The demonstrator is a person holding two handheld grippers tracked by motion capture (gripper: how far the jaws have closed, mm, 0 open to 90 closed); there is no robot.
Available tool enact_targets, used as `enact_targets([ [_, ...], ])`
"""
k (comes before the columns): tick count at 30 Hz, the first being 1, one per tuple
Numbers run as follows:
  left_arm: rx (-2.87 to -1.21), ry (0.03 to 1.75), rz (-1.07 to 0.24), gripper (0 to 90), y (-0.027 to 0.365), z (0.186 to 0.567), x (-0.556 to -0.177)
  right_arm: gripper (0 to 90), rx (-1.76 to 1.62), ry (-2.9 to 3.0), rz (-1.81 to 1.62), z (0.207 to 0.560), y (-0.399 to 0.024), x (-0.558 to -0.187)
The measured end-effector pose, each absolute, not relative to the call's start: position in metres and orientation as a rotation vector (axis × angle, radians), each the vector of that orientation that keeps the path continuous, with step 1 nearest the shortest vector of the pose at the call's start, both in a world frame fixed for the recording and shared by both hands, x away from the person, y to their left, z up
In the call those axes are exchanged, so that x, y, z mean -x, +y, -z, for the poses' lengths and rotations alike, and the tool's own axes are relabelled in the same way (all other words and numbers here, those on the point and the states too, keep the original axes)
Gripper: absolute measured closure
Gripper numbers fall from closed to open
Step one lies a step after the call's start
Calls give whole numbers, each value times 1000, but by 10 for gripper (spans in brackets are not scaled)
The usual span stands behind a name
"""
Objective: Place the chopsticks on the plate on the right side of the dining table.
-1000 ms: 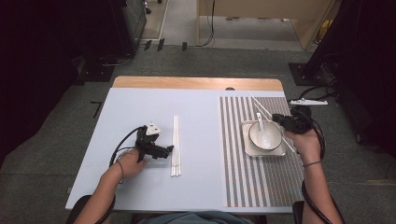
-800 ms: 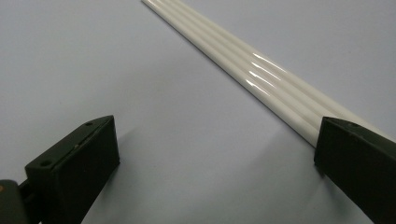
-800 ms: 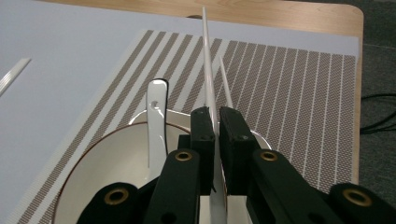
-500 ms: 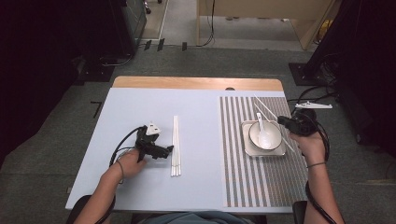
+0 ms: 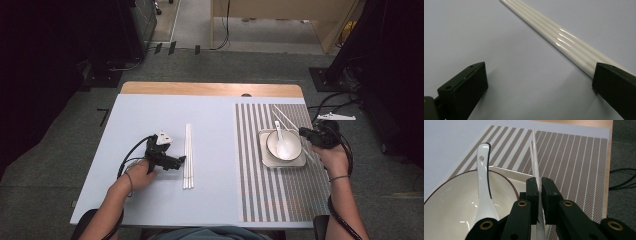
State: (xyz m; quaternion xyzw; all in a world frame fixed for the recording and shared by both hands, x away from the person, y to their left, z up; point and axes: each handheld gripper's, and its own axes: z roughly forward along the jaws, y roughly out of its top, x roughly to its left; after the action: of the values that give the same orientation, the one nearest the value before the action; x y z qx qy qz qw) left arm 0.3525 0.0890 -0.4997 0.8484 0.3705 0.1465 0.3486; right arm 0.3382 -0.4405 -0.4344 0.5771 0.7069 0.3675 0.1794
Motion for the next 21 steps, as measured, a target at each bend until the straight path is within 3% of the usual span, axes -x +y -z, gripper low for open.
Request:
enact_targets([
  [21,-2200,961,-380,0,89,500,-352,853,-1650,2031,-1012,456,-446,-339],
])
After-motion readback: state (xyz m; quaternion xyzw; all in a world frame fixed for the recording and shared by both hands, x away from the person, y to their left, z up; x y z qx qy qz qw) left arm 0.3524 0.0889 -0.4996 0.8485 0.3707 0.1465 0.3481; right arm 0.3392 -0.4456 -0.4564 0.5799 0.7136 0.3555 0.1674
